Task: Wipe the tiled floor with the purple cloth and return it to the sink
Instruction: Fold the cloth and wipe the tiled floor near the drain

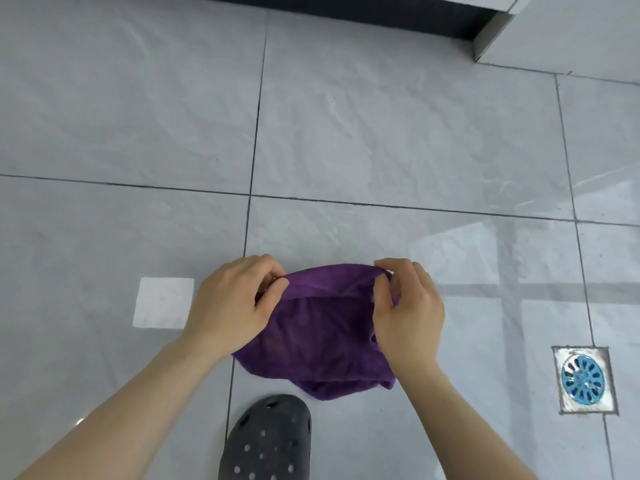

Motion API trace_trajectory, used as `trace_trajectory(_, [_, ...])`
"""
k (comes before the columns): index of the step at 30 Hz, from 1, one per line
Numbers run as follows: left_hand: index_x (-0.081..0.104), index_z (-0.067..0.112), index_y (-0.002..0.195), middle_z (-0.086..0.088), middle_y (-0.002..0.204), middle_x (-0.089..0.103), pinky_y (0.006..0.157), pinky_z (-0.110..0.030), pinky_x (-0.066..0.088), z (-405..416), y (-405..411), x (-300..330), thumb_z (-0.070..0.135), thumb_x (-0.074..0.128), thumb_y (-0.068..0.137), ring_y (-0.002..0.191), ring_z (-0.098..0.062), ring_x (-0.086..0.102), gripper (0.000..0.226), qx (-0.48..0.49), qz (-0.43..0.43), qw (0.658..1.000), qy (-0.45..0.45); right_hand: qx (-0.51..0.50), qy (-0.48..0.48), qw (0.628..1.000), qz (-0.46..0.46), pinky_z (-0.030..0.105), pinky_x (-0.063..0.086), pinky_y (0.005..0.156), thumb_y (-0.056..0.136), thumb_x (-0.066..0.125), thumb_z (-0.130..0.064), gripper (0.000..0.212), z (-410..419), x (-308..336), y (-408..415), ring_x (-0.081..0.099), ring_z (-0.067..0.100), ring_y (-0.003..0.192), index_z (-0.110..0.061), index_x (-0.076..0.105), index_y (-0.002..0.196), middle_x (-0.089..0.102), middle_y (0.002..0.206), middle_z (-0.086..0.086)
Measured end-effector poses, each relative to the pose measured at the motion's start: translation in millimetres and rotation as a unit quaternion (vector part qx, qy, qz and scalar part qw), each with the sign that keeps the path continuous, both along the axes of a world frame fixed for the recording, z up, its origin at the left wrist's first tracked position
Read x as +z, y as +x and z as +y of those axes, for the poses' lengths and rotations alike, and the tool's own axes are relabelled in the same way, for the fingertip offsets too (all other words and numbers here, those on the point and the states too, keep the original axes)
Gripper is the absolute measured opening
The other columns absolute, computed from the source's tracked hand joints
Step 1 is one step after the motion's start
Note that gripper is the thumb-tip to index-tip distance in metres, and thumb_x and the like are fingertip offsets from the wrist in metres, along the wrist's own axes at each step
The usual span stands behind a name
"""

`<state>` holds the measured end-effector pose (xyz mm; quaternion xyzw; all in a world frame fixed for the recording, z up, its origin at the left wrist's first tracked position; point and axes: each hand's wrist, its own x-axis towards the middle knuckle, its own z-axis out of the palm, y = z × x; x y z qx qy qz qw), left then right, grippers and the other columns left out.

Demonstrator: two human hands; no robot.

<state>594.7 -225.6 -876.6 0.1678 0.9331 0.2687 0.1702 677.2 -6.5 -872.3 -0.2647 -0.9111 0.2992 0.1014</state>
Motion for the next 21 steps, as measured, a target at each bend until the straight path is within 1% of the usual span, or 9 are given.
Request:
trace_trajectory(2, [0.06,0.031,0.096,0.016,0.089,0.064,0.078,-0.035,0.051,-3.6,-5.3,-6.6,0.039,0.054,0.097,0.086,-0.013,0.061,0.01,-0.005,0.027,1.0,-0.003,-0.012,-0.034,0.999,0.005,0.045,0.057,0.074,0.096,0.06,-0.01,0.023,-7.6,0.3,-1.4,0.063,0.02,0.085,-0.024,0.064,0.114,0.065,0.091,-0.008])
trace_trajectory(4, [0.061,0.029,0.113,0.012,0.111,0.064,0.096,-0.032,0.043,-9.1,-7.5,-15.9,0.041,0.049,0.098,0.104,-0.018,0.06,0.023,-0.012,0.05,0.998,-0.021,0.015,-0.032,0.999,-0.001,0.041,0.056,0.09,0.097,0.061,-0.019,0.033,-21.3,-1.4,6.0,0.063,0.017,0.107,-0.025,0.057,0.129,0.066,0.114,-0.01])
trace_trajectory(6, [0.055,0.026,0.135,0.005,0.139,0.058,0.114,-0.035,0.032,-15.9,-6.0,-25.0,0.043,0.046,0.098,0.13,-0.022,0.052,0.042,-0.013,0.075,0.995,-0.059,0.117,0.015,0.992,-0.053,0.043,0.043,0.114,0.098,0.058,-0.041,0.053,-37.4,-9.7,17.5,0.048,0.02,0.14,-0.024,0.046,0.147,0.057,0.146,-0.004])
trace_trajectory(7, [0.048,0.025,0.145,0.001,0.151,0.051,0.121,-0.04,0.026,-19.2,-5.0,-28.4,0.043,0.044,0.099,0.142,-0.024,0.043,0.049,-0.015,0.086,0.993,-0.082,0.182,0.05,0.978,-0.086,0.047,0.032,0.123,0.099,0.052,-0.053,0.063,-43.7,-15.8,21.4,0.034,0.023,0.152,-0.026,0.039,0.154,0.046,0.158,0.0])
trace_trajectory(8, [0.039,0.024,0.153,-0.001,0.16,0.042,0.126,-0.044,0.02,-22.5,-5.0,-32.1,0.042,0.04,0.1,0.151,-0.025,0.034,0.055,-0.018,0.092,0.99,-0.104,0.233,0.079,0.962,-0.115,0.052,0.021,0.127,0.098,0.047,-0.063,0.071,-49.2,-23.2,22.1,0.02,0.025,0.158,-0.03,0.031,0.158,0.034,0.166,0.003])
trace_trajectory(10, [0.025,0.023,0.16,-0.002,0.169,0.025,0.129,-0.049,0.009,-28.9,-6.9,-41.6,0.043,0.031,0.102,0.159,-0.023,0.017,0.062,-0.018,0.086,0.987,-0.135,0.285,0.11,0.938,-0.163,0.062,0.01,0.127,0.096,0.037,-0.075,0.076,-57.3,-36.5,16.3,0.003,0.028,0.161,-0.038,0.021,0.161,0.016,0.173,0.004])
trace_trajectory(12, [0.02,0.02,0.161,-0.003,0.171,0.018,0.129,-0.05,0.006,-35.8,-10.8,-52.5,0.044,0.025,0.102,0.16,-0.022,0.011,0.065,-0.003,0.072,0.986,-0.15,0.298,0.132,0.925,-0.196,0.068,0.008,0.124,0.095,0.032,-0.078,0.075,-62.4,-47.7,4.7,-0.003,0.032,0.16,-0.042,0.017,0.16,0.007,0.174,0.004])
trace_trajectory(15, [0.019,0.015,0.161,-0.005,0.172,0.017,0.129,-0.052,0.008,-40.6,-12.9,-65.2,0.042,0.025,0.101,0.16,-0.023,0.011,0.066,-0.006,0.075,0.982,-0.175,0.296,0.156,0.917,-0.217,0.07,0.007,0.123,0.097,0.03,-0.076,0.071,-64.2,-58.2,-13.9,-0.002,0.035,0.16,-0.044,0.02,0.159,0.007,0.174,0.004])
trace_trajectory(21, [0.02,0.014,0.161,-0.005,0.171,0.018,0.129,-0.051,0.01,-40.0,-15.2,-69.5,0.038,0.024,0.101,0.16,-0.024,0.013,0.065,-0.005,0.081,0.979,-0.185,0.322,0.162,0.912,-0.195,0.066,0.013,0.124,0.104,0.032,-0.061,0.059,-62.3,-61.7,-33.8,0.003,0.03,0.161,-0.041,0.024,0.159,0.009,0.173,0.001])
